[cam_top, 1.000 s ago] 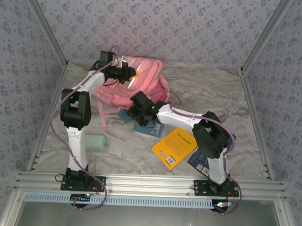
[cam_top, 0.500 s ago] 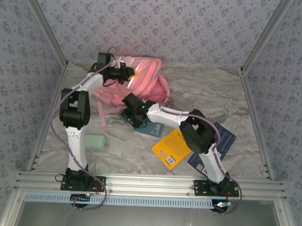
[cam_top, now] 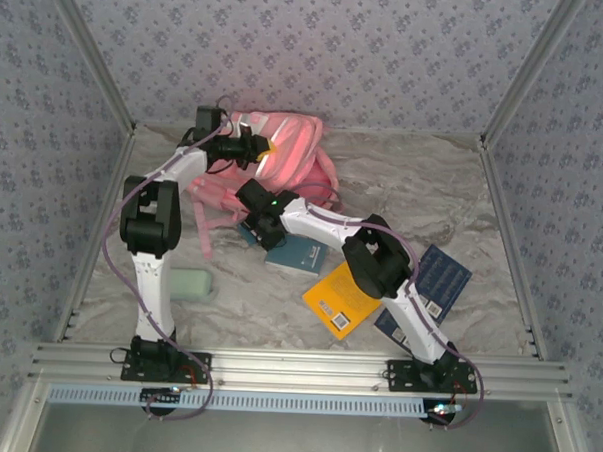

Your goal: Pack the student bag

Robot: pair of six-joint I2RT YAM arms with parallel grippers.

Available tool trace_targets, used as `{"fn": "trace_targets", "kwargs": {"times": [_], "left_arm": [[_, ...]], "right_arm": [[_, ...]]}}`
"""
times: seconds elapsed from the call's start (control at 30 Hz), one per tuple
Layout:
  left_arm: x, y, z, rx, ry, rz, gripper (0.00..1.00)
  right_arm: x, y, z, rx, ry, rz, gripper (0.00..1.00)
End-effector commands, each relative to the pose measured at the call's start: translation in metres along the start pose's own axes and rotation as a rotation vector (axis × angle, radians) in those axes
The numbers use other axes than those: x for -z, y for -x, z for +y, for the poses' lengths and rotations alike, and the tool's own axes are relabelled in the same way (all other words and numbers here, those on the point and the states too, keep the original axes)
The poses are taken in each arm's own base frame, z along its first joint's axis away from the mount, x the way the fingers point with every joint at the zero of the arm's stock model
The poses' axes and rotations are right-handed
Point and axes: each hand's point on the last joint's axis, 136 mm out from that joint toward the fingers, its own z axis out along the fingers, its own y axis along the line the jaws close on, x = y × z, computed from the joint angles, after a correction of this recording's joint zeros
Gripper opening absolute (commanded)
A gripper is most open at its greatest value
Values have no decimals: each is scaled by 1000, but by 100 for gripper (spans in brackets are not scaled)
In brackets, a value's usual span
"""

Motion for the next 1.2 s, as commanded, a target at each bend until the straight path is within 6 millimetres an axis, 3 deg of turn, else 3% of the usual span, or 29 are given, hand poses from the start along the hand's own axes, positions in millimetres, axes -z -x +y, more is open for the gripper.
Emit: {"fn": "trace_targets", "kwargs": {"times": [0.0, 0.23, 0.47, 0.73, 0.83, 1.03, 1.17], "left_arm": [[15, 35, 28, 11, 45, -131, 0], [14, 35, 29, 18, 43, -128, 0], [14, 35, 25, 18, 34, -128, 0], [21, 30, -10, -42, 27, -131, 0], [28, 25, -29, -96, 68, -124, 0], [40, 14, -71, -202, 83, -109, 0], [48, 6, -90, -267, 105, -97, 0]], "right_arm": [[-25, 11, -30, -7, -110, -40, 50], [-27, 17, -40, 38, -142, -76, 23], [-10, 30, -45, 78, -98, -112, 1], [39, 24, -26, 251, 43, -87, 0], [59, 11, -29, 300, 100, -60, 0], [108, -10, -15, 431, 305, -55, 0], [140, -24, -9, 491, 427, -70, 0]]}}
